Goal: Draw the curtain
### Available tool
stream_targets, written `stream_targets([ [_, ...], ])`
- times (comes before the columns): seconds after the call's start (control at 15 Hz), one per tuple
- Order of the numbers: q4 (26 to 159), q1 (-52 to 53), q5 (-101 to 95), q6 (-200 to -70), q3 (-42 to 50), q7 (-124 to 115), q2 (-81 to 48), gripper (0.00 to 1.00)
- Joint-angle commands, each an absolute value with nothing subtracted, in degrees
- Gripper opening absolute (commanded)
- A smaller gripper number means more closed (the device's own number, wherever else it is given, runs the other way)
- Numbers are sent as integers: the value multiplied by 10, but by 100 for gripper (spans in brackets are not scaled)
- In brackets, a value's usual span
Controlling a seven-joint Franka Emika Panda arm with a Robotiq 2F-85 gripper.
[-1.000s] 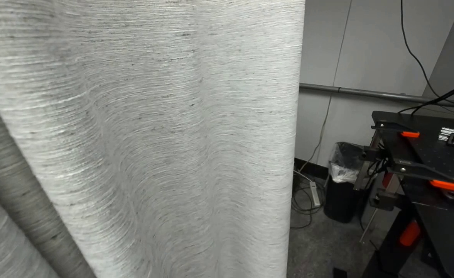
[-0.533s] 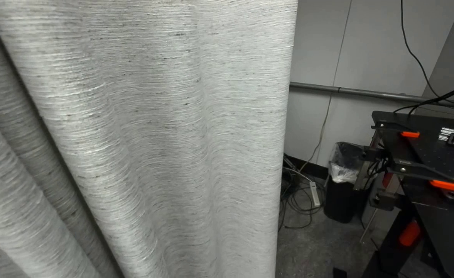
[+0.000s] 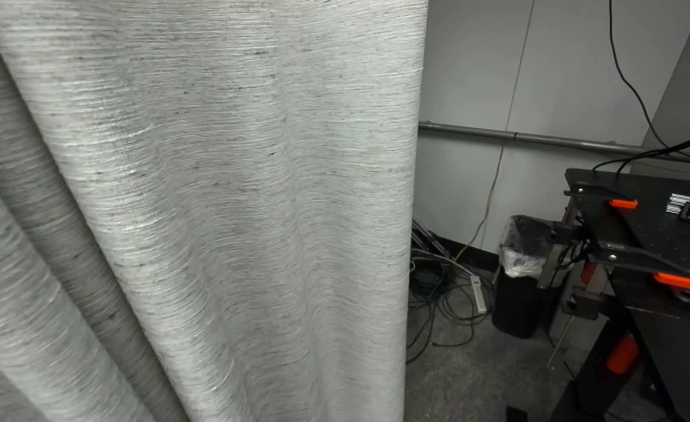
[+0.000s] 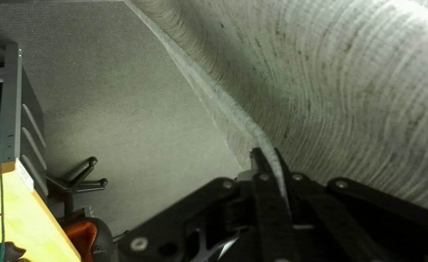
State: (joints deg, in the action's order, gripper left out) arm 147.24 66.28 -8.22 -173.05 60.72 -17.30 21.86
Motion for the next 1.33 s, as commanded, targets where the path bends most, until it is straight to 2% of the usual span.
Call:
stream_targets([
  [0.0,1467,713,-64,-1693,652,-155,231,1],
  [0.33,1458,733,-69,-1685,673,-166,230,1],
  [0.4,1457,681,7,-1716,612,-107,208,3],
  [1.27,1454,685,7,-1713,615,-107,207,3],
])
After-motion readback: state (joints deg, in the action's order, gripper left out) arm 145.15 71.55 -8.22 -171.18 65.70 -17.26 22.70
